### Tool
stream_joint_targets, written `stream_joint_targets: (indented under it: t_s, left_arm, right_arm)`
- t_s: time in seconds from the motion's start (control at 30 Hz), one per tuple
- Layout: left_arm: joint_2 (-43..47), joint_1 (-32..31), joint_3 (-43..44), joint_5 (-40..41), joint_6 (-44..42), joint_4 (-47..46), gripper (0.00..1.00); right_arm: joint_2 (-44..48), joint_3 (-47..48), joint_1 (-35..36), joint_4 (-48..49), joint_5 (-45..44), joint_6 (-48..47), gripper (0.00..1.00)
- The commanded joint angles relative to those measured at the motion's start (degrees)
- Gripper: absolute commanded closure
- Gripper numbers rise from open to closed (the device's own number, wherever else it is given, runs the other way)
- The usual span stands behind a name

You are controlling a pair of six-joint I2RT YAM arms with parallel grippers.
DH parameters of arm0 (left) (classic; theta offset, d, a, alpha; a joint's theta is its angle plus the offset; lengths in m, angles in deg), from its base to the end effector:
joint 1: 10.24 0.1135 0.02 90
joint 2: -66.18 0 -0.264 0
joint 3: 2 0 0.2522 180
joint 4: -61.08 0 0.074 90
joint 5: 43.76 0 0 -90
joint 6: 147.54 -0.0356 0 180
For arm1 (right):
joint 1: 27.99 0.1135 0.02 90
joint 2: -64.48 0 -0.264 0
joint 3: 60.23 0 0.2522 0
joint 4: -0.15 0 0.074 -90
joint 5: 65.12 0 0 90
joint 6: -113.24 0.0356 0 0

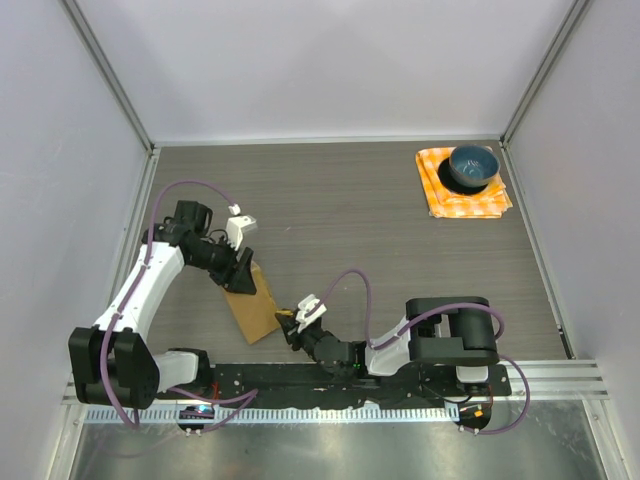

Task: Unpack the express box
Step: Cut the express box at the center of the board.

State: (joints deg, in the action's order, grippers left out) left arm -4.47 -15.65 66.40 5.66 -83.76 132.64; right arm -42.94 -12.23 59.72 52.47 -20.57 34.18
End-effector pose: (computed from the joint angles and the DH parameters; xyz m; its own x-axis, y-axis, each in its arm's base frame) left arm 0.2096 -0.0431 0.2557 -0.7463 0.4077 -0.5261 0.6486 0.6230 -0.4372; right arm 0.0384 0.3243 0.1360 -0.1325 0.0182 -0.9910 -0.6596 0.7447 0.1018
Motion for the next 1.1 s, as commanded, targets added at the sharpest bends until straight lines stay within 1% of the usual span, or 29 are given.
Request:
stream_joint_targets:
  t_s: [0.0, 0.2, 0.37, 0.5, 0.77, 1.0, 1.07]
  left_arm:
    - [-1.3, 1.8, 0.2, 4.6, -1.4, -8.5, 0.61]
    - [-3.9, 2.9, 2.0, 3.5, -1.0, -8.6, 0.61]
    - [-3.4, 3.0, 2.1, 3.0, -1.2, -8.7, 0.61]
    - [-2.9, 3.2, 1.4, 4.3, -3.6, -8.1, 0.61]
    - [-2.9, 4.9, 2.0, 3.9, -4.7, -8.0, 0.61]
    - [-3.2, 4.9, 2.0, 3.2, -3.6, -8.8, 0.61]
    - [-3.1, 5.0, 1.8, 3.3, -2.7, -9.6, 0.61]
  right_arm:
    - [-6.7, -3.8, 4.1, -25.6, 12.4, 6.5, 0.99]
    - [-5.5, -2.9, 4.0, -29.9, 15.2, 8.0, 0.99]
    - [-6.4, -2.0, 3.3, -31.9, 17.3, 8.3, 0.99]
    - [-6.3, -1.9, 3.0, -32.8, 17.9, 8.9, 0.99]
    - [-4.7, -2.9, 3.1, -34.7, 19.3, 10.9, 0.99]
    - [-1.0, -3.9, 3.1, -35.9, 18.5, 11.0, 0.99]
    - [-1.5, -3.8, 3.0, -35.8, 18.5, 10.9, 0.99]
